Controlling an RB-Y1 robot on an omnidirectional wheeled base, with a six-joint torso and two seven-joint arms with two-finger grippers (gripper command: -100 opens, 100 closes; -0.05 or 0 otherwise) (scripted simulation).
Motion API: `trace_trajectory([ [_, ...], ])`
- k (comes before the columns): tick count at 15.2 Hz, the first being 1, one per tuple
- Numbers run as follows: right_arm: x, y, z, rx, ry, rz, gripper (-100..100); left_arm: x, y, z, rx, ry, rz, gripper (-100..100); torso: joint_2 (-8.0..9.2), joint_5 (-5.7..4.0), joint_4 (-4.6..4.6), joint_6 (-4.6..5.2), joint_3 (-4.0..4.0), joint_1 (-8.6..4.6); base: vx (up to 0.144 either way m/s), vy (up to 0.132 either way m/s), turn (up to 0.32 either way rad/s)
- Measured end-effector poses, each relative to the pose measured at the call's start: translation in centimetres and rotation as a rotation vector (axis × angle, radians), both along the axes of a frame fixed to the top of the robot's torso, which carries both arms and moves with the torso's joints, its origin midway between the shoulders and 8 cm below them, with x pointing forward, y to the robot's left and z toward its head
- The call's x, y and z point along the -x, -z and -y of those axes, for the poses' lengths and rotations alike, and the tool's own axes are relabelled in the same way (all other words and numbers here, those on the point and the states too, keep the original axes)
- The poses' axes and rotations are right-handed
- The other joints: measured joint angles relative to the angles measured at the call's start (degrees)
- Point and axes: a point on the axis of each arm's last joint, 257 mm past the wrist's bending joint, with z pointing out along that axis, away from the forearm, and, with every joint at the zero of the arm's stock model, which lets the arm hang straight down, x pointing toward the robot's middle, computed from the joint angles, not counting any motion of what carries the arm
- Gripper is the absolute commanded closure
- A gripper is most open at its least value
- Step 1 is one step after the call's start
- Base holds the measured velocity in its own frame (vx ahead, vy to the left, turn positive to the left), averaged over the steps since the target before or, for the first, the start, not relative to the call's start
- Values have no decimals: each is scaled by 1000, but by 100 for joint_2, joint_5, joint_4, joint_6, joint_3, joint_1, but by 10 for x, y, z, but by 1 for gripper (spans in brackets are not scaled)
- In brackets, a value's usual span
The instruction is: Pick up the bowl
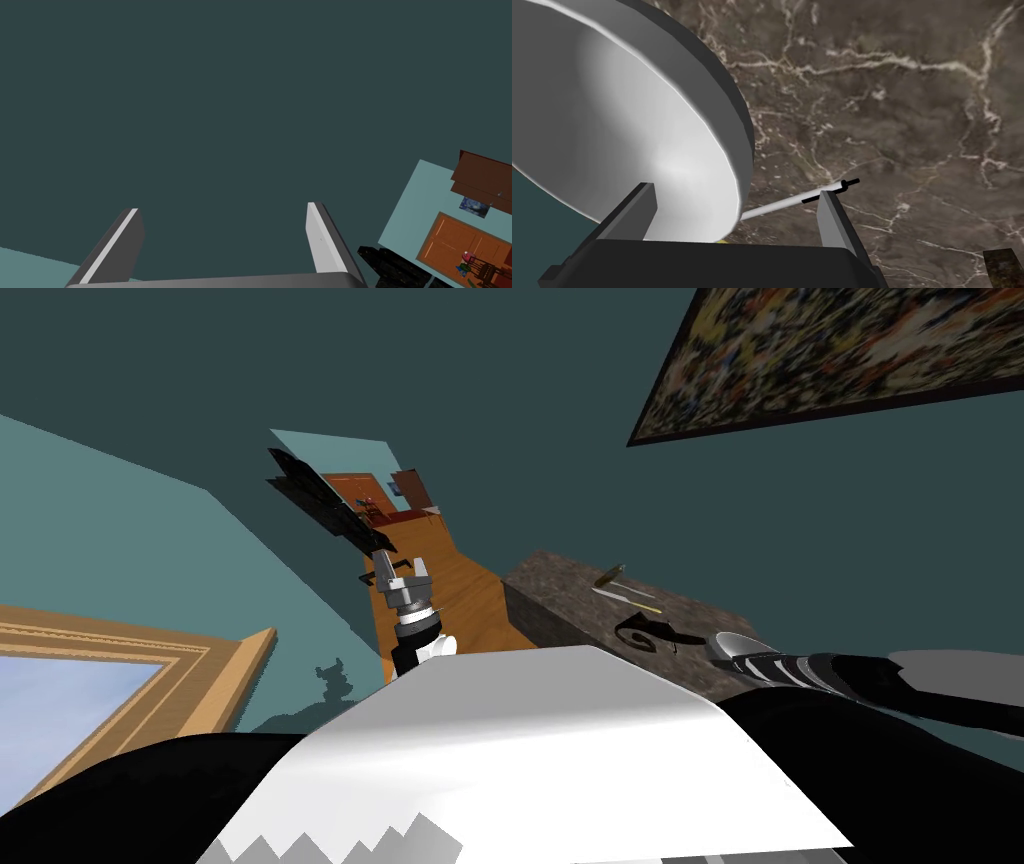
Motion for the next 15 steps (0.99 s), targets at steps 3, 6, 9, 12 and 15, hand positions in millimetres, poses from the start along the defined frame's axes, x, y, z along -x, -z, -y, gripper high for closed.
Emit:
trace_trajectory([
  [3,13,2,-1,-2,5,-25,-100,0,0,0,0,0,0,0,-1,1,0,-1,-1,2,-8,-5,52],
  [6,35,4,8,-1,53,-24,-100,0,0,0,0,0,0,0,14,4,2,-11,7,9,-65,12,334],
  [9,51,8,15,1,90,-23,-100,0,0,0,0,0,0,0,23,2,6,-1,14,6,-62,6,141],
  [12,70,13,21,0,136,-23,-100,0,0,0,0,0,0,0,21,3,5,-4,12,8,-61,16,249],
  [15,85,15,23,0,165,-24,-100,0,0,0,0,0,0,0,16,2,4,1,10,5,-39,6,99],
])
